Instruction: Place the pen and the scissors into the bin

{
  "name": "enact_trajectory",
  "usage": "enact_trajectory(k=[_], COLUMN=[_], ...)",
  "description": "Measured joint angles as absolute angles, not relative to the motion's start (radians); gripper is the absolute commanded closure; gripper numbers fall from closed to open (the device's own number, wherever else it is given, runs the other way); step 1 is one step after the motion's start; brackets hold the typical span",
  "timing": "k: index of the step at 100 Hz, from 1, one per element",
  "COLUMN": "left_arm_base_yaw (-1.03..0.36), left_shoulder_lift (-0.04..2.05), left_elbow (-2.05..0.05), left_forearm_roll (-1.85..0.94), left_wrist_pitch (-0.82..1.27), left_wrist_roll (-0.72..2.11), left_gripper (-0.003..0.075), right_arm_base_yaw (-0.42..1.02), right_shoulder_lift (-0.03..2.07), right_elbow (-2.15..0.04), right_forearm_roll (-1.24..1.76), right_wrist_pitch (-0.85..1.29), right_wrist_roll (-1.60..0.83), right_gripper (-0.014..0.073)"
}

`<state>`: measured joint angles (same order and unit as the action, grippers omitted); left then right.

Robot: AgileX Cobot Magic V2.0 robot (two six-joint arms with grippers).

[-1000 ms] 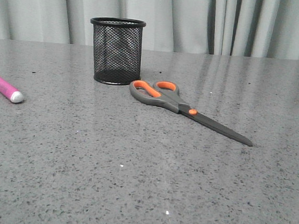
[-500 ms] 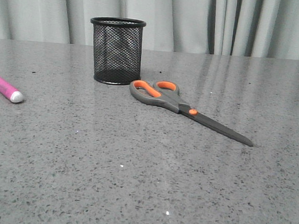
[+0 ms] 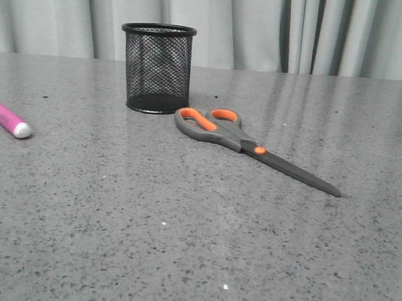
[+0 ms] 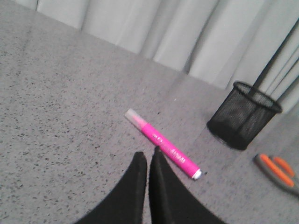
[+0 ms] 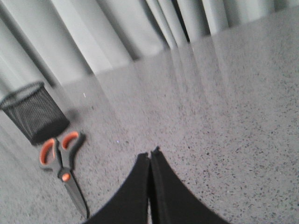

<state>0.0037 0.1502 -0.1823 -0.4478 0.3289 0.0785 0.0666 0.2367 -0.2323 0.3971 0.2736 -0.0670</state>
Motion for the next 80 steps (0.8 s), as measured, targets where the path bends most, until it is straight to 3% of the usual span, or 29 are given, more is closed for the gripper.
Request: enact_trajectory(k=[30, 43, 52, 62, 72, 80], left_arm_base_yaw=[0.004, 0.004, 0.001, -0.003, -0.003, -0.003], left_shoulder_lift=[0.535, 0.640, 0.700, 0.757, 0.816, 0.865], left_elbow=[-0.453, -0.518, -0.550, -0.585, -0.624, -0.665], left_forearm_roll=[-0.349, -0.347, -0.353, -0.381, -0.404, -0.411], left_wrist_pitch=[0.520, 0.553, 0.569, 0.580, 0.588, 0.595], left_wrist_roll=[0.174, 0.185, 0.225, 0.280, 0.307, 0.314], left_gripper=[0.0738, 0.0724, 0.0644, 0.0484, 0.0332, 0.0309], right_arm_base_yaw=[0.067, 0.067, 0.067, 0.067, 0.067, 0.067], right_shoulder_lift=[0.645, 0.724, 0.746, 0.751, 0.751, 0.751], right_elbow=[-0.537, -0.584, -0.596, -0.598, -0.598, -0.598], right_forearm_roll=[0.316, 0.311, 0.311, 0.311, 0.311, 0.311], right_wrist_pitch=[0.467, 0.486, 0.492, 0.492, 0.496, 0.497], right_wrist_roll=[-0.070, -0.093, -0.100, -0.104, -0.106, -0.106], right_gripper=[0.0645, 0.0512, 0.0344, 0.0200, 0.0193, 0.0194])
